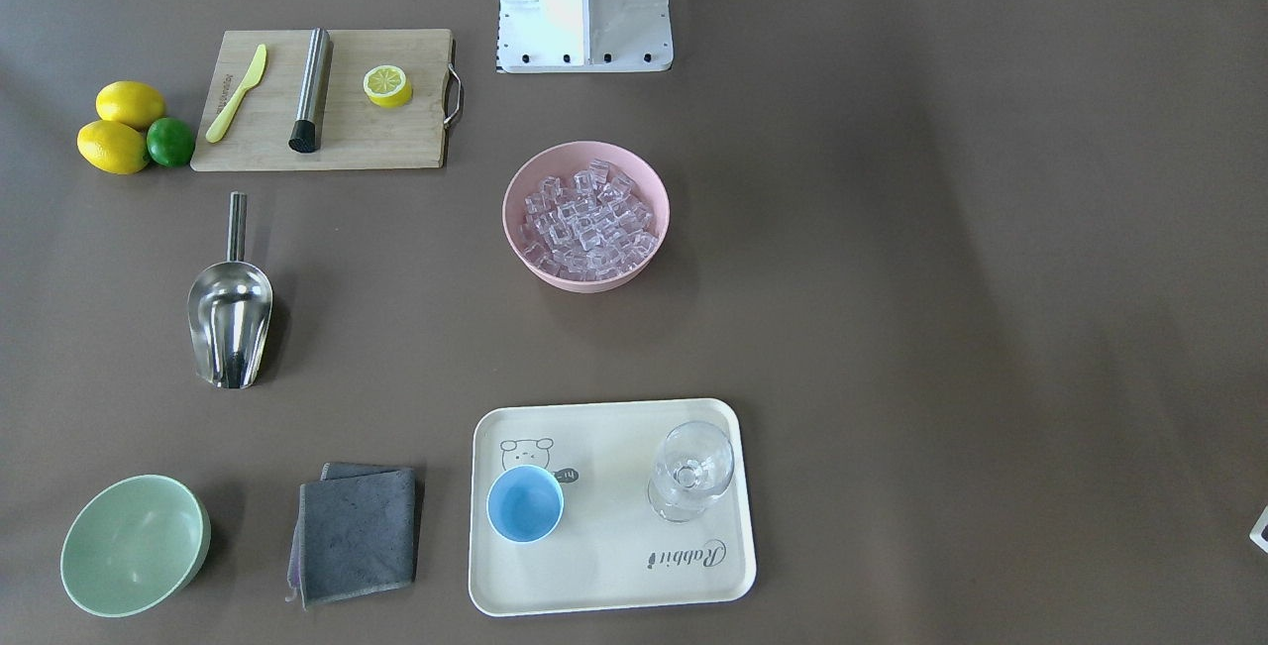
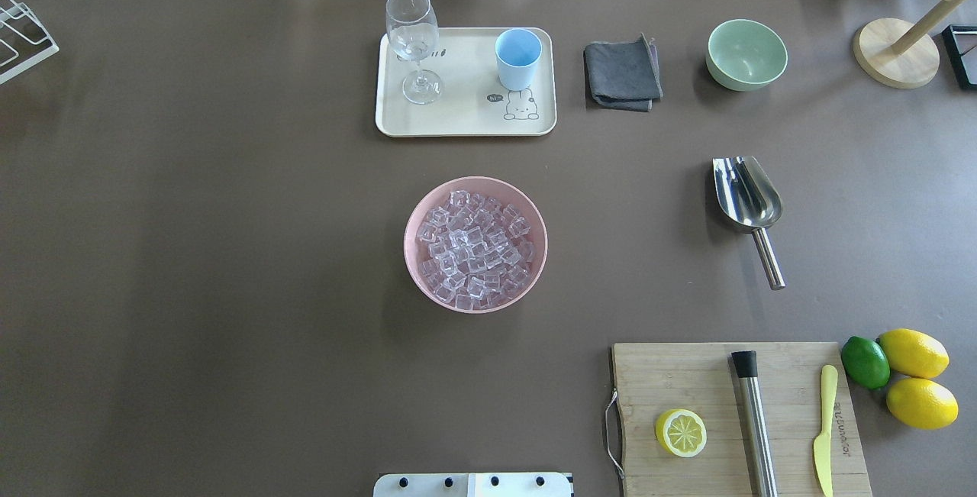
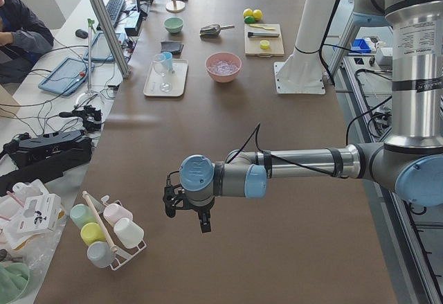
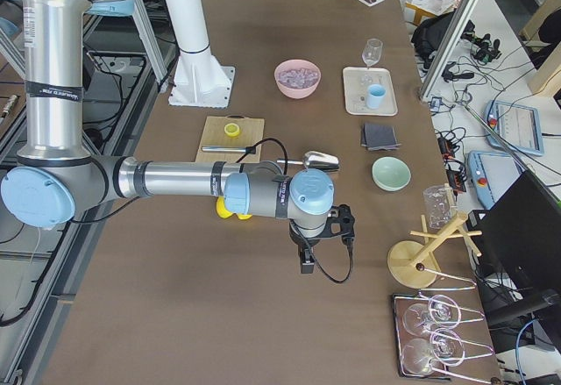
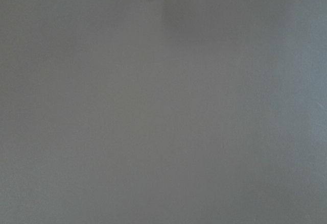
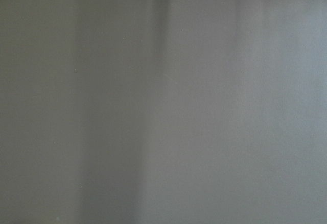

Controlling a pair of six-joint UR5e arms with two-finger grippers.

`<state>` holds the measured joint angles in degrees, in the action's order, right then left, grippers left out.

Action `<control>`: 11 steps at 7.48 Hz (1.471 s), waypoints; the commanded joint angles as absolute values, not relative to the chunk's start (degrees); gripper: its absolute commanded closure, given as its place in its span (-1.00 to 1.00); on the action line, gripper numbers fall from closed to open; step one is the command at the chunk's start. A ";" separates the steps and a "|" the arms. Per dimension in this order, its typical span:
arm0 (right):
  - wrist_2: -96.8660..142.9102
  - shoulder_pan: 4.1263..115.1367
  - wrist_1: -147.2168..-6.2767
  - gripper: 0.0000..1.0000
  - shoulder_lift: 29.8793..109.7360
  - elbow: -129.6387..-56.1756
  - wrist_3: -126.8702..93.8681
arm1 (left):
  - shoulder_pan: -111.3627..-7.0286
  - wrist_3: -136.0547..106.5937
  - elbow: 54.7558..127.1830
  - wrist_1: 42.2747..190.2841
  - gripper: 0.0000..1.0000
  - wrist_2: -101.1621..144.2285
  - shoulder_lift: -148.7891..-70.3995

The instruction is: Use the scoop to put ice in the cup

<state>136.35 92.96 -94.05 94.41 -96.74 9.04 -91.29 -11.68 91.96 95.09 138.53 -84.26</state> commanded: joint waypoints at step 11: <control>128.44 51.36 -73.65 -0.99 84.90 -104.94 -51.15 | -53.28 -12.39 99.56 106.43 -0.97 136.75 -100.02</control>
